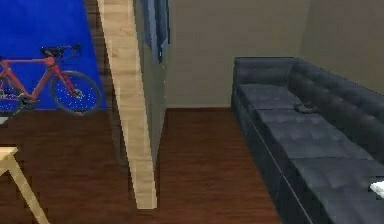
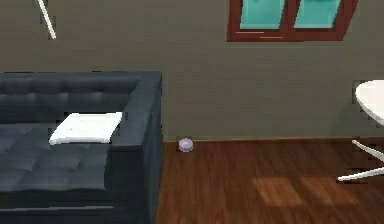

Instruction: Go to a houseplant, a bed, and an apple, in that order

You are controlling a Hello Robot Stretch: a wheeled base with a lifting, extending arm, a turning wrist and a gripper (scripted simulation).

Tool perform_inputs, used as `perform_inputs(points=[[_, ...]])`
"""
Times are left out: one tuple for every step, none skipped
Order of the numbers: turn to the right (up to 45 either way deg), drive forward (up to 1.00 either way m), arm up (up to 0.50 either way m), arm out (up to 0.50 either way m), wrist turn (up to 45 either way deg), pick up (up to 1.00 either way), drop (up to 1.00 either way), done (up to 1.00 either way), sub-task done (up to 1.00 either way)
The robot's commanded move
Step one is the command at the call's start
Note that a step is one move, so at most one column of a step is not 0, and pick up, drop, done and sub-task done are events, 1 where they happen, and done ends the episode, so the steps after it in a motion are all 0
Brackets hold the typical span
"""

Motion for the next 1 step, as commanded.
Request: perform_inputs(points=[[24.0, 0.0, 0.0, 0.0, 0.0, 0.0, 0.0, 0.0, 0.0]])
